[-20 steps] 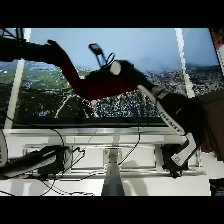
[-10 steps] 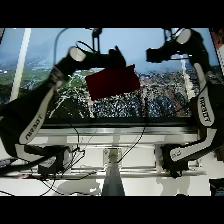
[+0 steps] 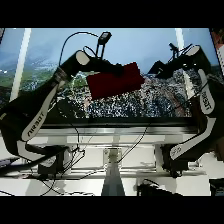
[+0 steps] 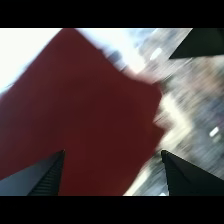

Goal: Fold the clothes and pants, and hang the long-sleeved shirts on hangers.

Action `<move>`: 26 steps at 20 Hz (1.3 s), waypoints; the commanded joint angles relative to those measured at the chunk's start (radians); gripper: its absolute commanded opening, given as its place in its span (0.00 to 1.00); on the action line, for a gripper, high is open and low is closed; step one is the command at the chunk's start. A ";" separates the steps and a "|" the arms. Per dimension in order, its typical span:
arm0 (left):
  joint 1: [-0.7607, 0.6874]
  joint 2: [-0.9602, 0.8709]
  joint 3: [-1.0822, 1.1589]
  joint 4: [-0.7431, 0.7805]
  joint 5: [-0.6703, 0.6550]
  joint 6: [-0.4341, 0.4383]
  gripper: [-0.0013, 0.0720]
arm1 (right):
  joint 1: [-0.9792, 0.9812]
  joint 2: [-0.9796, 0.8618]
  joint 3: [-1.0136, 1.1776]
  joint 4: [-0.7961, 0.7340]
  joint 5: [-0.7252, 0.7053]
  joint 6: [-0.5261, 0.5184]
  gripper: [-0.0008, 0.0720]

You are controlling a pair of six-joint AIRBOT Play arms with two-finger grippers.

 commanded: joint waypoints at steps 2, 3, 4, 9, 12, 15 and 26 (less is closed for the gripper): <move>0.176 0.050 0.000 0.183 -0.219 0.000 0.97 | 0.117 -0.126 -0.017 0.277 -0.069 -0.051 0.88; 0.220 0.062 0.000 0.201 -0.230 0.000 0.97 | 0.160 -0.132 -0.017 0.300 -0.091 -0.064 0.87; 0.260 0.074 0.000 0.213 -0.238 0.000 0.97 | 0.197 -0.132 -0.016 0.314 -0.108 -0.089 0.84; 0.439 0.187 0.000 0.393 -0.339 -0.009 0.97 | 0.297 -0.101 0.126 0.287 -0.086 -0.102 0.03; 0.511 0.251 0.000 0.441 -0.402 -0.034 0.97 | 0.275 0.018 0.219 0.002 -0.199 0.071 0.03; 0.531 0.258 0.000 0.442 -0.401 -0.034 0.97 | 0.213 0.198 0.236 -0.338 -0.188 0.298 0.03; 0.530 0.257 0.000 0.442 -0.401 -0.034 0.97 | -0.350 0.772 0.236 -0.902 0.396 0.511 0.03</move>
